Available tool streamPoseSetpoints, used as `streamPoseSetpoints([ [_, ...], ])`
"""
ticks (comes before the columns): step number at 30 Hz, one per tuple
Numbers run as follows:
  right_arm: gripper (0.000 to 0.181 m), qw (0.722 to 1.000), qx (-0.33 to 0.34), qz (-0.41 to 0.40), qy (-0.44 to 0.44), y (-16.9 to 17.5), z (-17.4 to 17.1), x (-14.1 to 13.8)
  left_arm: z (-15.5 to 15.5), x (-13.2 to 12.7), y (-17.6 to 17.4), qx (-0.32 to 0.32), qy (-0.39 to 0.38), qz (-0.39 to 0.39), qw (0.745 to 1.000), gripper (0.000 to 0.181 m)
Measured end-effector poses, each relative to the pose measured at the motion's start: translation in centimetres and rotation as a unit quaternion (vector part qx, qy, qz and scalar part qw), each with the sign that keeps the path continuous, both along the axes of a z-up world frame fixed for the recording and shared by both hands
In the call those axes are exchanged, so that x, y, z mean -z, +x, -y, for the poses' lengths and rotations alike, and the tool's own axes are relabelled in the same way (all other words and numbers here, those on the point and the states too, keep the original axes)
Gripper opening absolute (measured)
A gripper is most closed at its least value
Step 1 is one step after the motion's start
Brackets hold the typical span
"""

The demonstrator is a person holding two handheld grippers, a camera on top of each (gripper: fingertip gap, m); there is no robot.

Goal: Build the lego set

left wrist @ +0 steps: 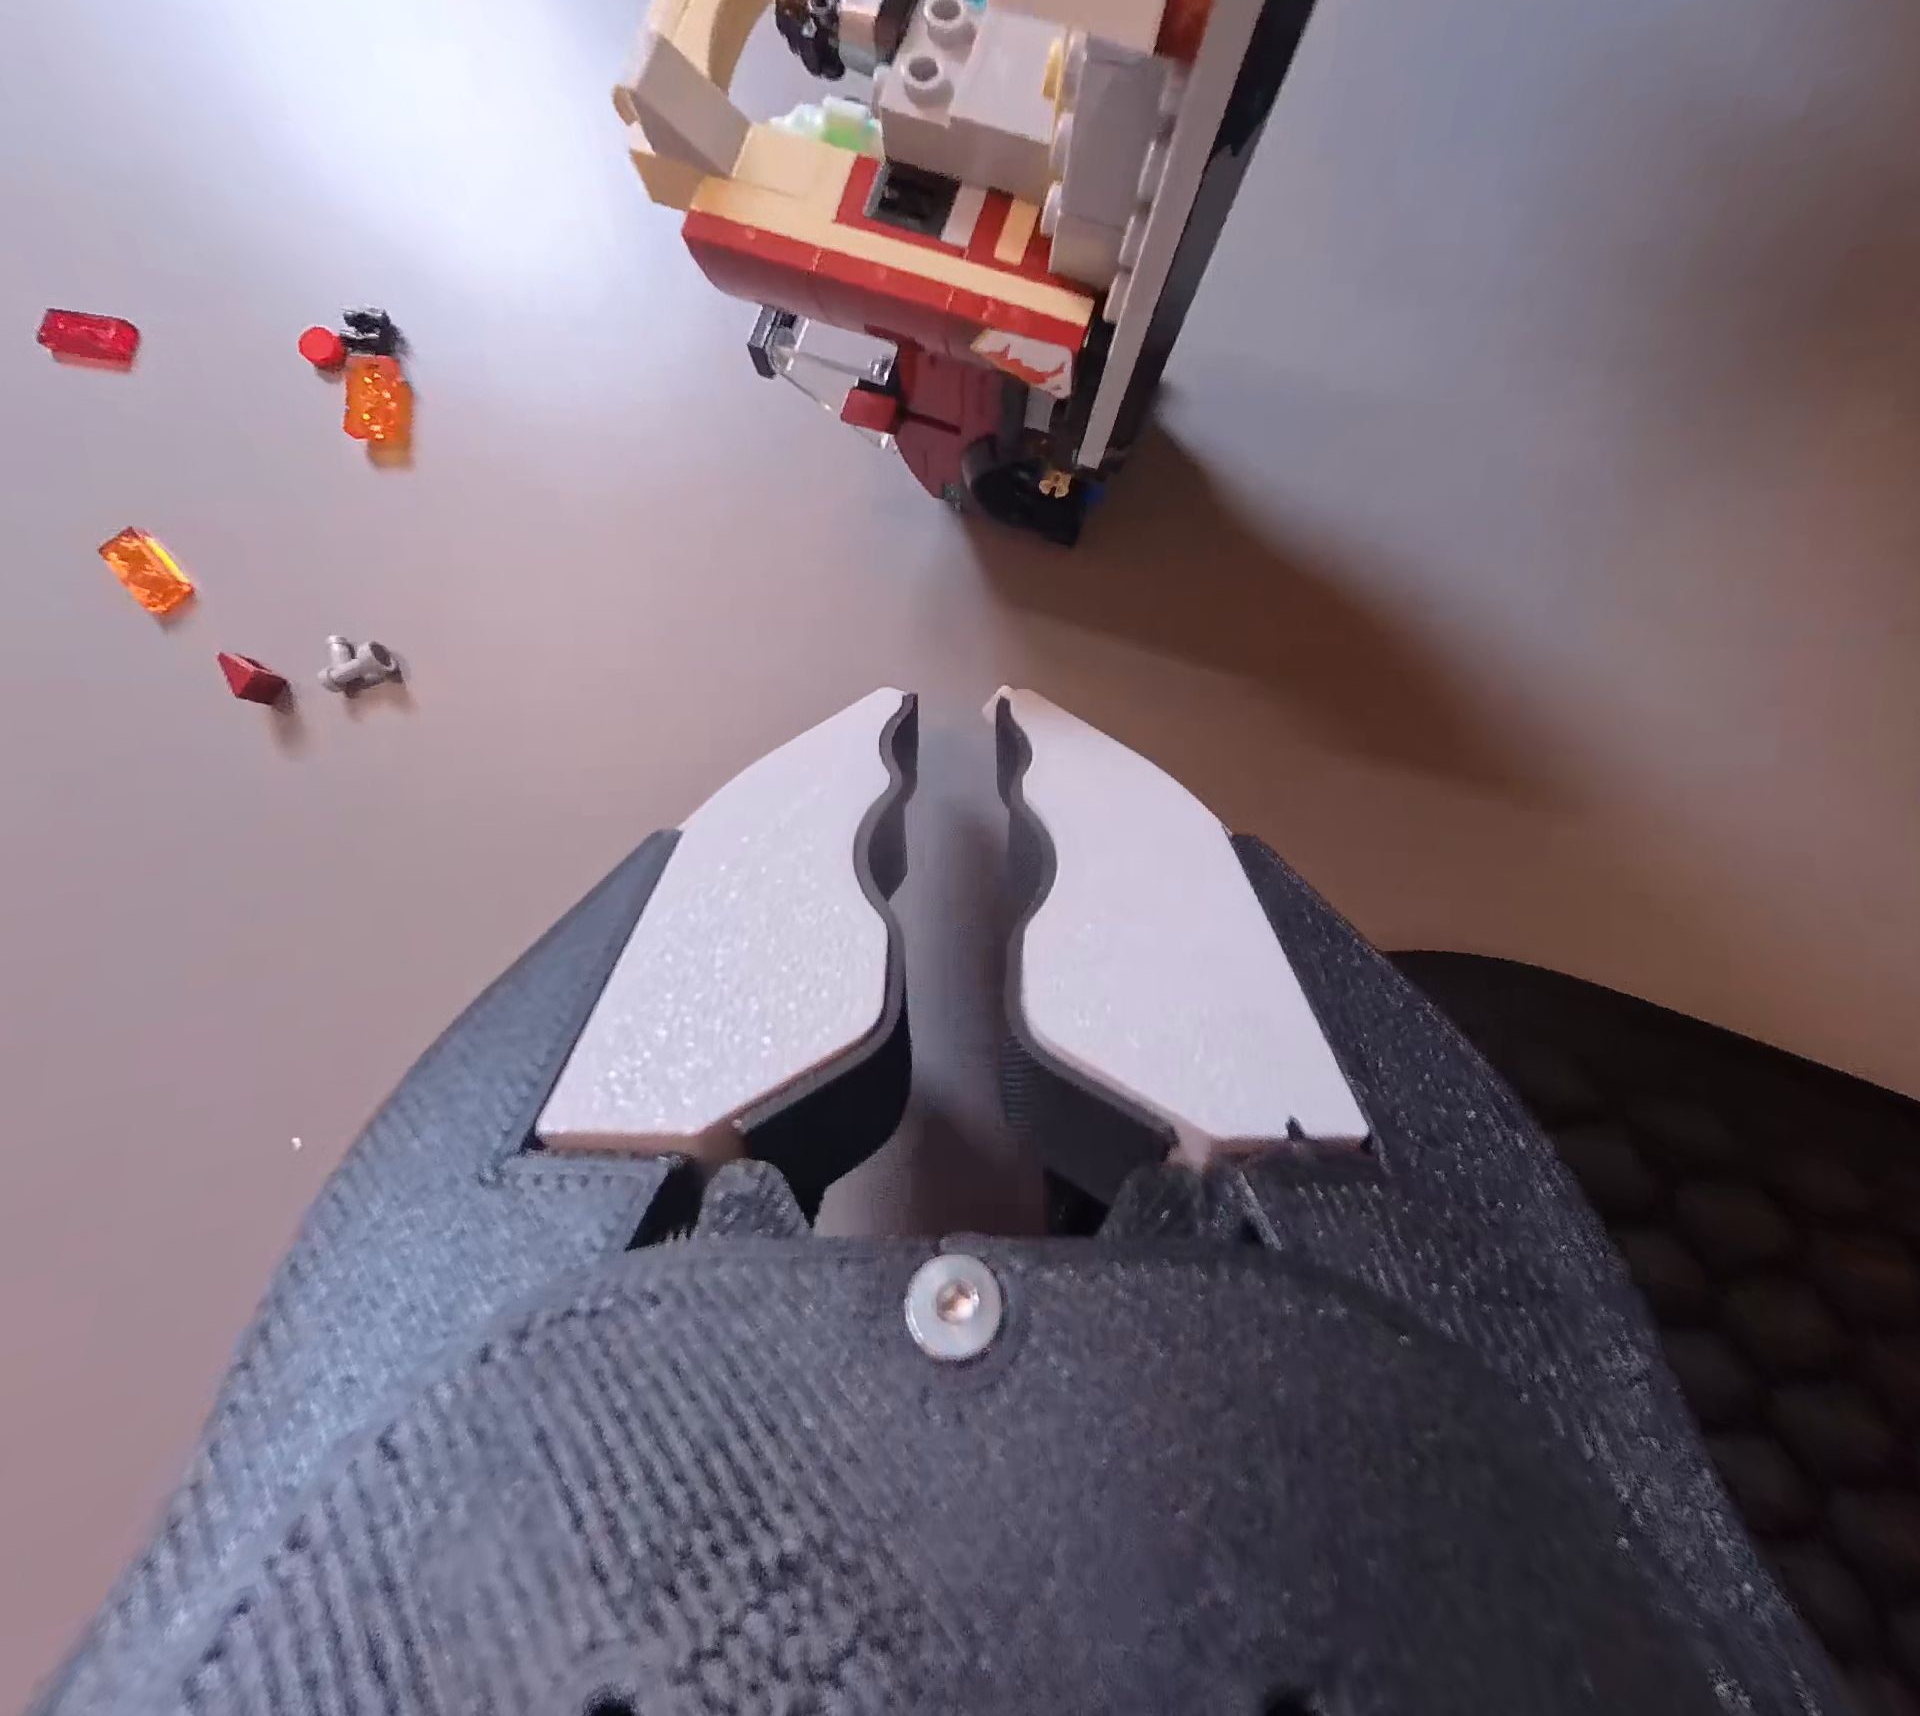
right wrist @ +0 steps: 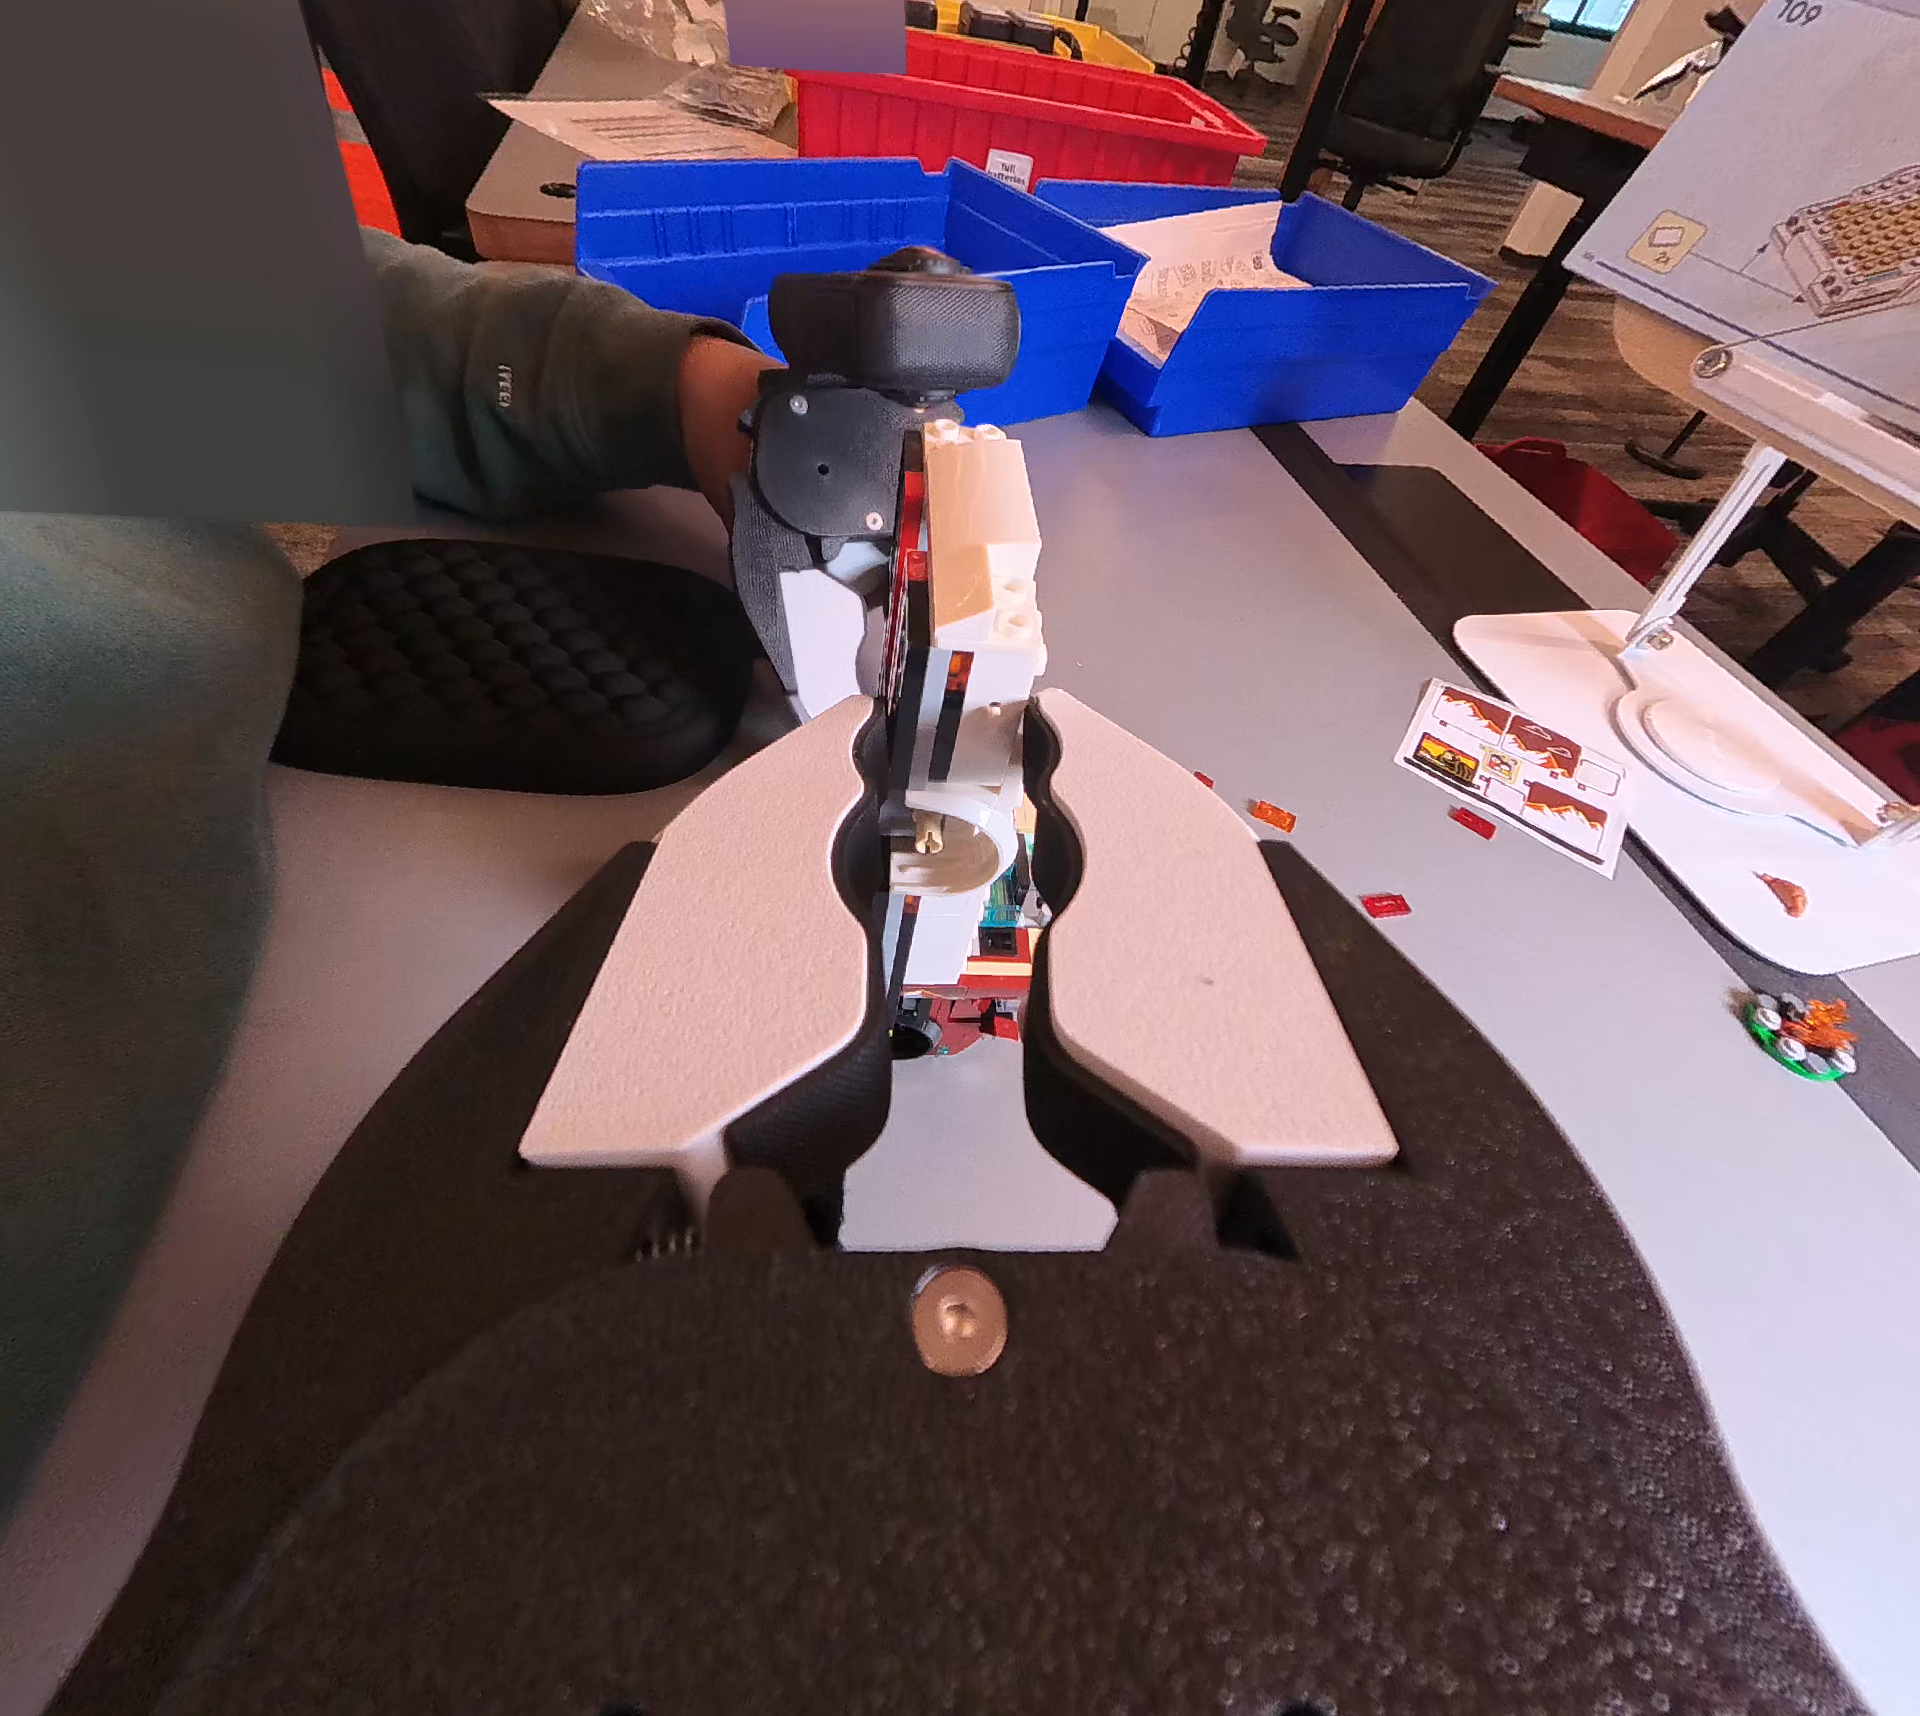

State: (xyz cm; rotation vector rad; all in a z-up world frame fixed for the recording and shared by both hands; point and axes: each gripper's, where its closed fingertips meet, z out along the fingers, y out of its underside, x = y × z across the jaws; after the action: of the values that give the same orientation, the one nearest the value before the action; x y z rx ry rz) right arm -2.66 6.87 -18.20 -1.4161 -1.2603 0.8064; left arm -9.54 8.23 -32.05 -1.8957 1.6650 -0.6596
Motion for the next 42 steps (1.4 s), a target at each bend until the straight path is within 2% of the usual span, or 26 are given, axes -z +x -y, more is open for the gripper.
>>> streamPoseSetpoints([
  [3,0.024,1.0,0.0,0.0,0.001,0.0,0.0,0.0,0.4,0.1,0.1,-0.008,-0.023,-0.001,1.0,0.014],
  [14,0.024,1.0,0.001,0.001,0.002,0.0,0.0,0.0,1.4,0.8,0.9,0.029,0.032,-0.032,0.999,0.019],
  [17,0.024,1.0,0.002,0.003,0.004,0.1,0.0,0.0,1.5,-0.8,1.2,0.021,0.018,0.005,1.0,0.016],
  [21,0.024,1.0,0.001,0.001,0.002,0.1,0.0,0.0,1.0,-0.6,0.1,0.012,0.032,-0.022,0.999,0.001],
  [34,0.024,1.0,0.002,0.001,0.002,0.1,0.0,0.0,1.5,1.2,0.4,0.025,0.041,-0.055,0.997,0.0],
  [38,0.024,1.0,0.002,0.002,0.003,0.1,0.0,0.0,1.4,0.3,0.3,0.022,0.042,-0.04,0.998,0.0],
  [42,0.024,1.0,0.001,0.0,0.002,0.1,0.0,0.0,0.3,0.0,-0.7,-0.023,0.022,-0.05,0.998,0.022],
])
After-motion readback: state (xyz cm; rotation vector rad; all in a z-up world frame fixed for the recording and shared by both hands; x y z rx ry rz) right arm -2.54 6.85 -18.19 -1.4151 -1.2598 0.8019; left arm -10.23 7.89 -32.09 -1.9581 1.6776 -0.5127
